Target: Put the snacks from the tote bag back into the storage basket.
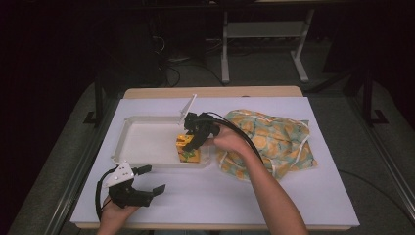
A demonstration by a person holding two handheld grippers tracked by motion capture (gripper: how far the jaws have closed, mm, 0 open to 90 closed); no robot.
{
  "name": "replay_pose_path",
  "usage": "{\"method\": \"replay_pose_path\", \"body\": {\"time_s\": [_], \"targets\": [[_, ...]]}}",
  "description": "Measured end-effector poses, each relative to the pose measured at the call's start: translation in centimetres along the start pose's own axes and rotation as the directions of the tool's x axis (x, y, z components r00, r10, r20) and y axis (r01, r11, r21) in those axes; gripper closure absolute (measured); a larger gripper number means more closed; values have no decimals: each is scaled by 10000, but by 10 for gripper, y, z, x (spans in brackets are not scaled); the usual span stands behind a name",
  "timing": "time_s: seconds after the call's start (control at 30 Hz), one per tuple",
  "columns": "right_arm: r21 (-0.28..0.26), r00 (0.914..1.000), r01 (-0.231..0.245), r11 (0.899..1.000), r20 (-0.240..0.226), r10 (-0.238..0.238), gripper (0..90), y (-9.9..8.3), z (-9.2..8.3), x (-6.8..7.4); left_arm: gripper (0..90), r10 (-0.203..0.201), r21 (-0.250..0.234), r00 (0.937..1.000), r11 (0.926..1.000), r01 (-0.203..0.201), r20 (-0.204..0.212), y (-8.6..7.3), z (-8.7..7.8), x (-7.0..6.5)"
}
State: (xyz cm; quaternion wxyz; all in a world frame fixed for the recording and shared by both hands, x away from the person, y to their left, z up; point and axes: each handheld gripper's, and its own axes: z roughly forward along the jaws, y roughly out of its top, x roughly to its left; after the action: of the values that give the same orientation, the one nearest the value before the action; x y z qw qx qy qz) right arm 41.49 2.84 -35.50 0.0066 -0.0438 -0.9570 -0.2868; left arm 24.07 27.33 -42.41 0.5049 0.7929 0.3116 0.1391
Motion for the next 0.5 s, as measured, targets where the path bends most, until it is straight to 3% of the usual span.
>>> {"method": "replay_pose_path", "body": {"time_s": [0.5], "targets": [[-119, 9998, 145, 9998, -103, -146, 463, 0, 1, 4, 131, 43, 20, 10000, 10000, -43, 19, 0, 0, 0]]}}
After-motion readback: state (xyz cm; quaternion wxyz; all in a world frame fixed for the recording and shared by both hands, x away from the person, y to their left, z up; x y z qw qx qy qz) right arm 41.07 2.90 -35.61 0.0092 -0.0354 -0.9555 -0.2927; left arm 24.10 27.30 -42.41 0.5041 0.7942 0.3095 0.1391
